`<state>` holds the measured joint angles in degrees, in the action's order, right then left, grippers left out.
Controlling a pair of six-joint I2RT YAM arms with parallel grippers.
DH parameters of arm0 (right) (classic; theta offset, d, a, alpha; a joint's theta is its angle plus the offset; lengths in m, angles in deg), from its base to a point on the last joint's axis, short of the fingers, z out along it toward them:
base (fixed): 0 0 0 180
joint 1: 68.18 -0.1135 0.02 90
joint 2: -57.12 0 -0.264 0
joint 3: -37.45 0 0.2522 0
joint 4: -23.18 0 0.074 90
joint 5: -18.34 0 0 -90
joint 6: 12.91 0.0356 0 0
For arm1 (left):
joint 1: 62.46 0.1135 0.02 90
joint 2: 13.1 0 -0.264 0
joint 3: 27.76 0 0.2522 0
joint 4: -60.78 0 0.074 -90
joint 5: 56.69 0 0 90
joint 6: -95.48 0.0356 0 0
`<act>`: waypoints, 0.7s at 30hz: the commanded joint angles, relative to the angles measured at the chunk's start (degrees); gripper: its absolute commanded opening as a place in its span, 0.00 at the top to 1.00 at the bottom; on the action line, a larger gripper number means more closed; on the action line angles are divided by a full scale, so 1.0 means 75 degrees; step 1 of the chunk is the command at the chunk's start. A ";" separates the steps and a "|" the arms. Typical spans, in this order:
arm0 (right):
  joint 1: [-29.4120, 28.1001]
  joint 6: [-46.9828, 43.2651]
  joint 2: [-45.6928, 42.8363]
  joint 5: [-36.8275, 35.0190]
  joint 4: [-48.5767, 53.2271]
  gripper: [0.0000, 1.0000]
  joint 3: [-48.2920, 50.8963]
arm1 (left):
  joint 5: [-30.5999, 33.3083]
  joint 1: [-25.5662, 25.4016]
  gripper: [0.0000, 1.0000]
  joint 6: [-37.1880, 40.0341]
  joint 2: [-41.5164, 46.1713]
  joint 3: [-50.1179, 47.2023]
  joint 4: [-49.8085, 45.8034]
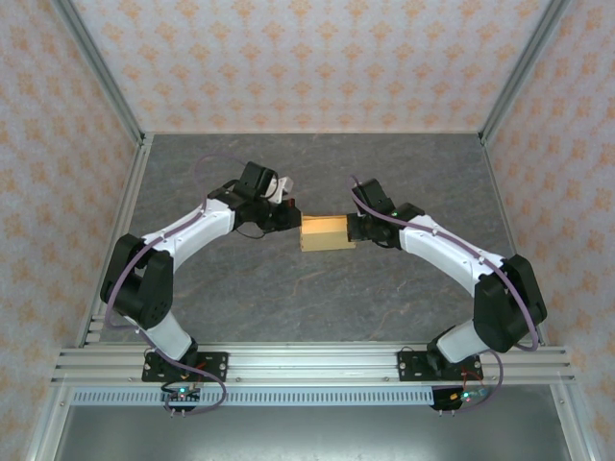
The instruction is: Fold the paper box
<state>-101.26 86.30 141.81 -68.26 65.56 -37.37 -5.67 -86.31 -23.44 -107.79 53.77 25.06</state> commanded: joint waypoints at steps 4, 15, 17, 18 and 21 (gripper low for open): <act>-0.0078 0.0004 0.0070 -0.0105 0.0024 1.00 0.0046 | -0.0115 0.0016 1.00 -0.0474 -0.0046 -0.0075 0.0348; -0.0081 -0.0180 0.0169 -0.0421 0.0215 1.00 0.0059 | -0.0628 0.0157 1.00 -0.1088 -0.0116 -0.0220 0.0830; -0.0078 -0.0185 0.0181 -0.0418 0.0212 1.00 0.0055 | -0.0699 0.0193 1.00 -0.1229 -0.0117 -0.0252 0.0966; -0.0080 -0.0191 0.0180 -0.0408 0.0215 1.00 0.0055 | -0.0706 0.0204 1.00 -0.1272 -0.0115 -0.0270 0.1007; -0.0078 -0.0222 0.0187 -0.0418 0.0237 1.00 0.0059 | -0.0764 0.0298 1.00 -0.1526 -0.0122 -0.0402 0.1256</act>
<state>-101.43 85.47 142.11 -70.25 65.58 -37.37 -9.21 -84.93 -31.73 -108.25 51.82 31.07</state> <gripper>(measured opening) 0.045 0.046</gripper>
